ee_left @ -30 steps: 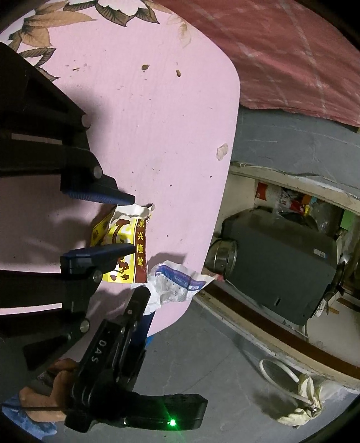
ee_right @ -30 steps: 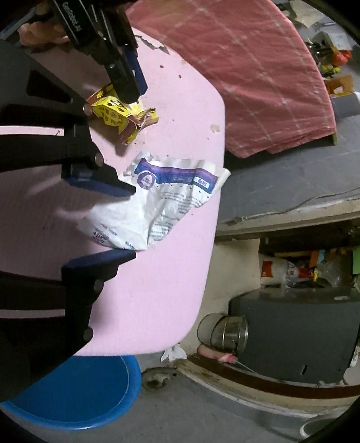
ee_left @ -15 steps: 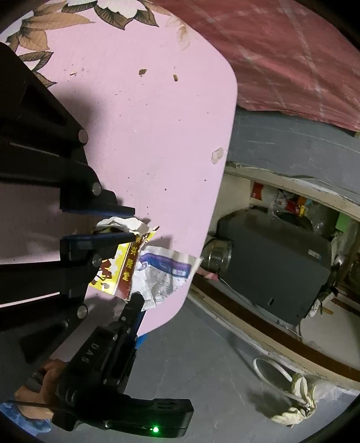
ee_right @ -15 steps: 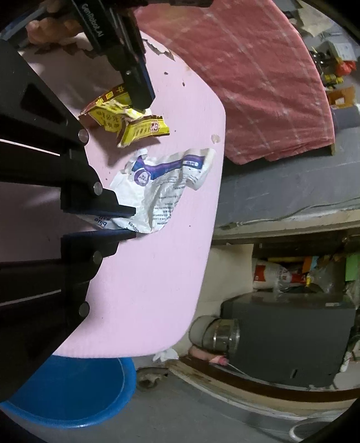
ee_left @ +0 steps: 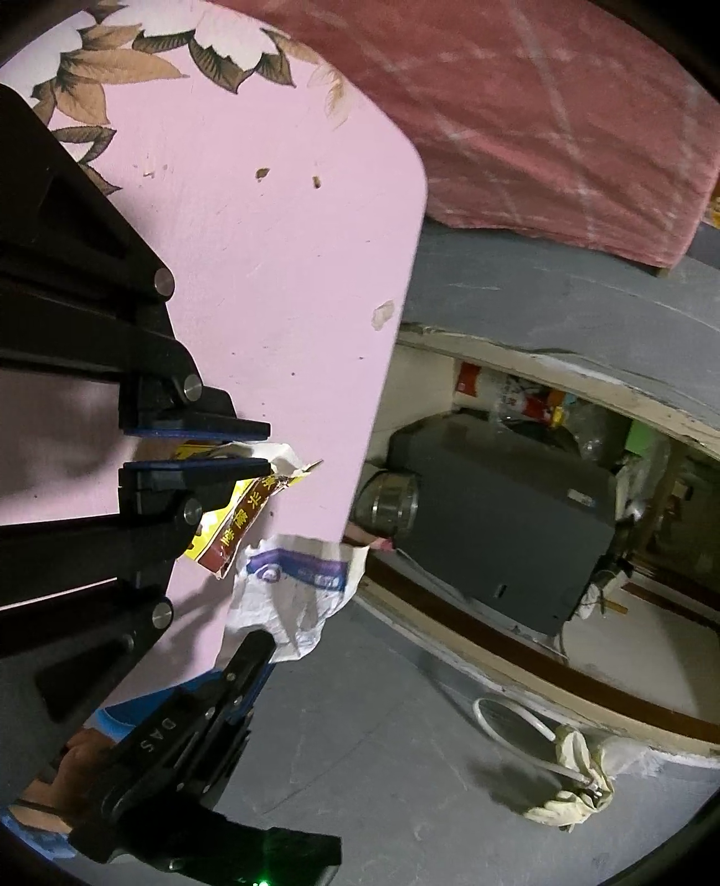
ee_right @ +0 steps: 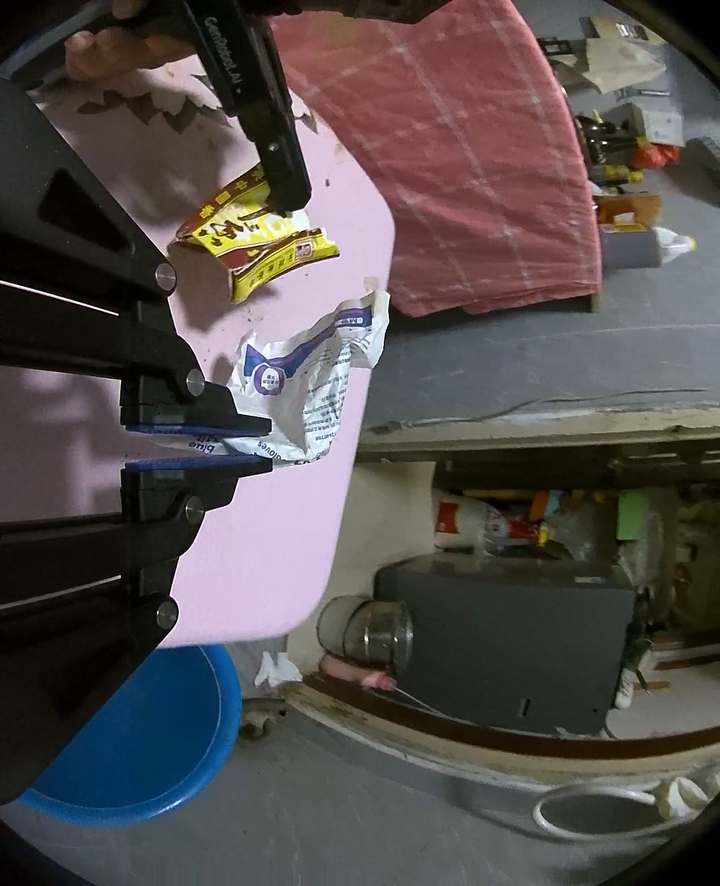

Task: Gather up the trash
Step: 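Grasp the yellow tape measure with the left tool while the right tool grasps the white crumpled paper bag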

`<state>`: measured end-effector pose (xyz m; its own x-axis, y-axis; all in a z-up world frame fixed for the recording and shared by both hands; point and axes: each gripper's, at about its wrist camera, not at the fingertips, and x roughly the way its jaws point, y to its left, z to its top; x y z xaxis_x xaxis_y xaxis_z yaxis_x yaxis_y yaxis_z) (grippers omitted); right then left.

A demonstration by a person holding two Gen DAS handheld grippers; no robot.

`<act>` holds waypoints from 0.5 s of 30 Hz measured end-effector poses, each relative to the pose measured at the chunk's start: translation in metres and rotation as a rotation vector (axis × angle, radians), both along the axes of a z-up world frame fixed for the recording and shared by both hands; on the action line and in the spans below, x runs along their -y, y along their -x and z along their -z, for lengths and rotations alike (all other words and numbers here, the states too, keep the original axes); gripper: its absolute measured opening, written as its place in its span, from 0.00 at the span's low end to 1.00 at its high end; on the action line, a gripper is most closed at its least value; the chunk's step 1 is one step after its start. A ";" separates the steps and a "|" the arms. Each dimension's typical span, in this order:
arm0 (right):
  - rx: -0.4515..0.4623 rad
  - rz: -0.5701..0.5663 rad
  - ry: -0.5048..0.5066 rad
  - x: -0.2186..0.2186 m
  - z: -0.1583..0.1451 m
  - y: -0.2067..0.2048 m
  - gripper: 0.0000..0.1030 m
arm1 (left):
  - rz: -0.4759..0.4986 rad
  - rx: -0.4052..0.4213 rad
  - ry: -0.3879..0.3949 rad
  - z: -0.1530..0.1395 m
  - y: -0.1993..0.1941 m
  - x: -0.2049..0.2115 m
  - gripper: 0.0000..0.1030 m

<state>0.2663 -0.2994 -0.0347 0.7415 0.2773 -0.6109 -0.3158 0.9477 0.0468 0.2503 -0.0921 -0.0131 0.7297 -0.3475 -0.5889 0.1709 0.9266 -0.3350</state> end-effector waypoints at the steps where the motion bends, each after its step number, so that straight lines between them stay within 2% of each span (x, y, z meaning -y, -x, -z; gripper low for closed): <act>1: 0.016 0.008 -0.004 0.002 -0.002 0.004 0.04 | -0.004 0.015 -0.003 -0.002 0.003 0.000 0.03; 6: 0.095 0.040 -0.023 0.010 -0.015 0.025 0.04 | -0.017 0.108 -0.014 -0.019 0.015 0.007 0.03; 15: 0.306 0.139 -0.050 0.034 -0.054 0.071 0.04 | -0.025 0.266 -0.001 -0.052 0.036 0.031 0.03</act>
